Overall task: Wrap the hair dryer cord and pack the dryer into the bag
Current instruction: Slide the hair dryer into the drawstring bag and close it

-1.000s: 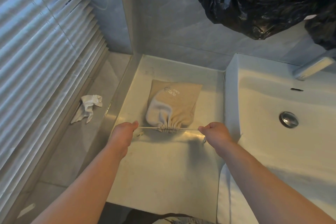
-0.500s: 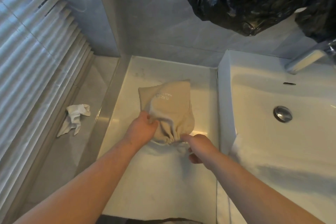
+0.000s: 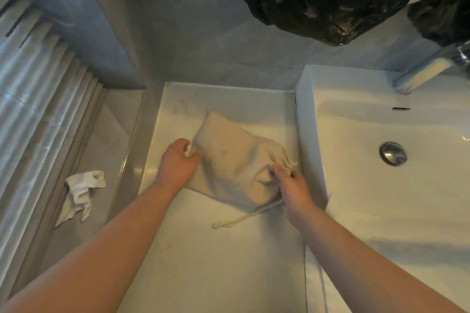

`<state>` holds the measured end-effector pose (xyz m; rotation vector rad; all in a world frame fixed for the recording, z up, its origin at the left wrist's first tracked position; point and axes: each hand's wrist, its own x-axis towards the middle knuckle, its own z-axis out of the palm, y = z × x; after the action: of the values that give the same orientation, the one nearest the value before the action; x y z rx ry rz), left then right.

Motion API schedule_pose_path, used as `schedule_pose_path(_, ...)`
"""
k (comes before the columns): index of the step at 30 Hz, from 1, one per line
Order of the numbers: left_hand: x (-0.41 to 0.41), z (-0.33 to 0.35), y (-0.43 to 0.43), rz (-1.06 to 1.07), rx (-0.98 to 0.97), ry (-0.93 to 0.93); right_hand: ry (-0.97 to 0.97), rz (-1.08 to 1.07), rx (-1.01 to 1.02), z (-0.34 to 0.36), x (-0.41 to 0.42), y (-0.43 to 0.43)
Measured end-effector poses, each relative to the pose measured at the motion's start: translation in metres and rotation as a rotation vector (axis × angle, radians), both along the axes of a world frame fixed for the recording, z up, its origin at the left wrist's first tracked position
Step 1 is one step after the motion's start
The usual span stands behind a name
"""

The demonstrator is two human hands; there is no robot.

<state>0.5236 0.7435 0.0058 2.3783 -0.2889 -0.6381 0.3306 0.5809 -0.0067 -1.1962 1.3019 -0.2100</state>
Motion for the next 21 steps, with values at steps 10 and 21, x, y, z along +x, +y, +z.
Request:
schedule_pose_path(10, 0.030, -0.030, -0.038, 0.067, -0.061, 0.240, -0.078, -0.113, 0.255, -0.008, 0.020, -0.020)
schedule_pose_path(21, 0.025, -0.031, -0.045, 0.249, -0.201, 0.341, -0.135, -0.108, 0.414, -0.012, 0.013, -0.018)
